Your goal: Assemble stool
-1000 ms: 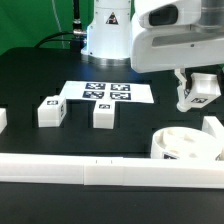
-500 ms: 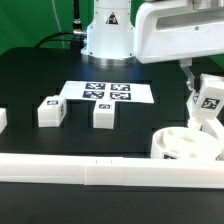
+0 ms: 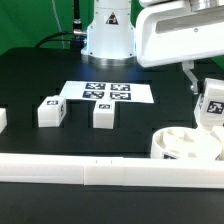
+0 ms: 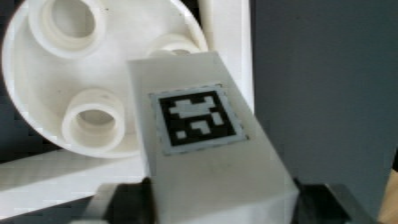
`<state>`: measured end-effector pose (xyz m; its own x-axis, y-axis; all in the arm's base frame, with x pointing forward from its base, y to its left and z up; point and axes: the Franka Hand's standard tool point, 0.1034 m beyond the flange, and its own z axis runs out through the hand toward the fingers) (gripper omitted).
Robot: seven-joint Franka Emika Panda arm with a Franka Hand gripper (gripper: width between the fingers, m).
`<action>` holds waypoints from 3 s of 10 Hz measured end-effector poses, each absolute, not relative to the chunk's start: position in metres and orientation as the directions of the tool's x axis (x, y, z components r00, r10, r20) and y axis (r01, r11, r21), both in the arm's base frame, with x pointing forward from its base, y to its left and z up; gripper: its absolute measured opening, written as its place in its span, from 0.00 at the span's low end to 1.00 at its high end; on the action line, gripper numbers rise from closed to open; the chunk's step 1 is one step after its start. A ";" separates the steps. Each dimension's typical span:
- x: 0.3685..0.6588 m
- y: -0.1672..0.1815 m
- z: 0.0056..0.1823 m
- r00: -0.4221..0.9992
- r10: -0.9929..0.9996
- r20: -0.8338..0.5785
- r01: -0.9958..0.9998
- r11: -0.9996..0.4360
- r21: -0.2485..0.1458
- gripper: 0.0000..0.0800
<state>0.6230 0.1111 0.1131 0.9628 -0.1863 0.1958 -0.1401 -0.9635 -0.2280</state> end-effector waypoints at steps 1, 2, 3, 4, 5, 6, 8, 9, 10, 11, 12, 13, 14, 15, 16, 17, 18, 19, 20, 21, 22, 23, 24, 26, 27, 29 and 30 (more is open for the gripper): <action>0.623 0.111 0.113 0.963 -0.186 0.196 -0.140 -0.964 -0.228 0.45; 0.623 0.111 0.112 0.963 -0.186 0.194 -0.140 -0.964 -0.228 0.45; 0.622 0.113 0.110 0.964 -0.184 0.194 -0.138 -0.964 -0.227 0.45; 0.623 0.116 0.109 0.964 -0.181 0.194 -0.135 -0.964 -0.228 0.45; 0.623 0.118 0.107 0.965 -0.179 0.192 -0.134 -0.964 -0.228 0.45; 0.623 0.118 0.105 0.965 -0.179 0.191 -0.133 -0.964 -0.228 0.45; 0.625 0.118 0.104 0.962 -0.181 0.206 -0.132 -0.964 -0.229 0.45; 0.626 0.118 0.104 0.962 -0.181 0.206 -0.132 -0.964 -0.229 0.45; 0.627 0.120 0.104 0.961 -0.180 0.209 -0.130 -0.964 -0.230 0.45; 0.629 0.121 0.104 0.960 -0.180 0.213 -0.129 -0.964 -0.231 0.45; 0.630 0.121 0.104 0.960 -0.180 0.214 -0.129 -0.964 -0.232 0.45; 0.630 0.121 0.104 0.960 -0.179 0.214 -0.129 -0.964 -0.232 0.45; 0.630 0.123 0.104 0.961 -0.177 0.214 -0.126 -0.964 -0.232 0.45; 0.630 0.123 0.104 0.961 -0.176 0.214 -0.125 -0.965 -0.232 0.45; 0.630 0.123 0.103 0.959 -0.178 0.220 -0.126 -0.965 -0.231 0.45; 0.628 0.123 0.100 0.959 -0.178 0.222 -0.126 -0.965 -0.230 0.45; 0.627 0.124 0.099 0.959 -0.177 0.223 -0.125 -0.965 -0.230 0.45; 0.628 0.124 0.099 0.958 -0.177 0.227 -0.124 -0.965 -0.230 0.45; 0.628 0.125 0.099 0.957 -0.176 0.229 -0.122 -0.966 -0.230 0.45; 0.627 0.125 0.097 0.956 -0.176 0.236 -0.122 -0.966 -0.229 0.45; 0.626 0.126 0.095 0.953 -0.176 0.245 -0.121 -0.967 -0.227 0.45; 0.626 0.125 0.094 0.947 -0.179 0.267 -0.119 -0.967 -0.225 0.45; 0.624 0.123 0.092 0.943 -0.179 0.280 -0.118 -0.968 -0.222 0.45; 0.623 0.123 0.091 0.935 -0.182 0.305 -0.116 -0.969 -0.220 0.45; 0.623 0.123 0.091 0.930 -0.183 0.318 -0.116 -0.969 -0.220 0.45; 0.622 0.123 0.091 0.916 -0.191 0.352 -0.117 -0.968 -0.220 0.45; 0.622 0.123 0.091 0.917 -0.190 0.351 -0.116 -0.969 -0.220 0.45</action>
Offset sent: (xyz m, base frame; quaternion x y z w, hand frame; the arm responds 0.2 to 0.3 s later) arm 0.0110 0.0101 -0.0007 -0.0037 0.0054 -0.0011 1.0000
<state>0.6225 0.1228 0.0909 0.9169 -0.1897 0.3512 -0.1162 -0.9686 -0.2200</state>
